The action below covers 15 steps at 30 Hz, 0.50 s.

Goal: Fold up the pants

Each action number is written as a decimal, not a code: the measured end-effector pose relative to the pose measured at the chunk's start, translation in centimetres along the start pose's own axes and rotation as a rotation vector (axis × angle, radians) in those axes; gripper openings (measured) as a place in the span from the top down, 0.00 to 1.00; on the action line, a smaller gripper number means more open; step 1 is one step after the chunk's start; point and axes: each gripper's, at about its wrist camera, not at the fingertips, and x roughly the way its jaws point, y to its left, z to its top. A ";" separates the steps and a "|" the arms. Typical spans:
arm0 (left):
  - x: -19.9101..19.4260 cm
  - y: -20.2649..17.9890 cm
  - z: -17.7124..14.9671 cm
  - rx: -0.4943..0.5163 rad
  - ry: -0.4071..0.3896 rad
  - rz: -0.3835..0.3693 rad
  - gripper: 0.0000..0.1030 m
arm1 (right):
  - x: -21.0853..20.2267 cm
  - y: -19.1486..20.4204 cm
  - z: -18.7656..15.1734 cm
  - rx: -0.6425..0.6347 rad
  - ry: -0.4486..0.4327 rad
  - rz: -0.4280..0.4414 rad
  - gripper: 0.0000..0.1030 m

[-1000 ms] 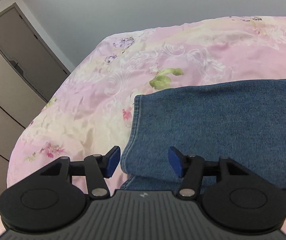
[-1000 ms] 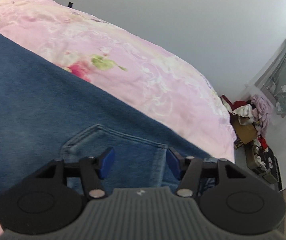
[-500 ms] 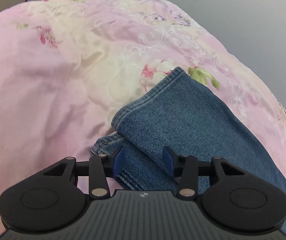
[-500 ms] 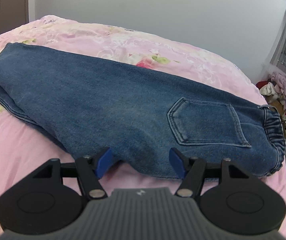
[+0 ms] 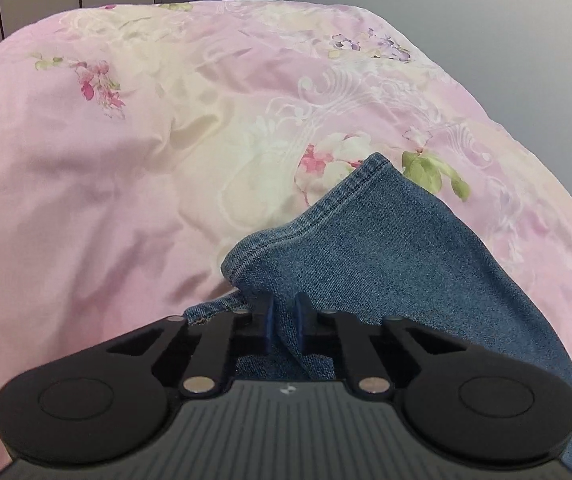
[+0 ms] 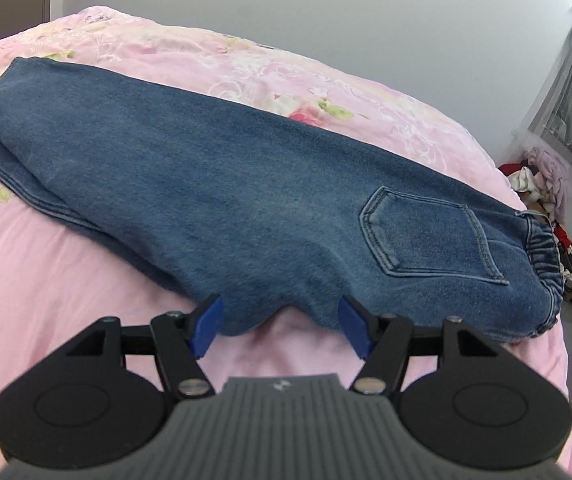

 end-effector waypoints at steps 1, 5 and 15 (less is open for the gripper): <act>-0.4 -0.1 0.1 0.004 -0.017 -0.006 0.95 | 0.1 0.8 -0.2 -0.012 0.002 -0.004 0.42; -2.7 -0.5 0.6 0.034 -0.077 -0.041 0.97 | 1.8 2.7 -0.5 0.041 0.057 -0.007 0.51; -7.7 -1.7 2.0 0.140 -0.130 -0.084 0.97 | 2.8 0.7 1.3 0.273 0.033 -0.035 0.76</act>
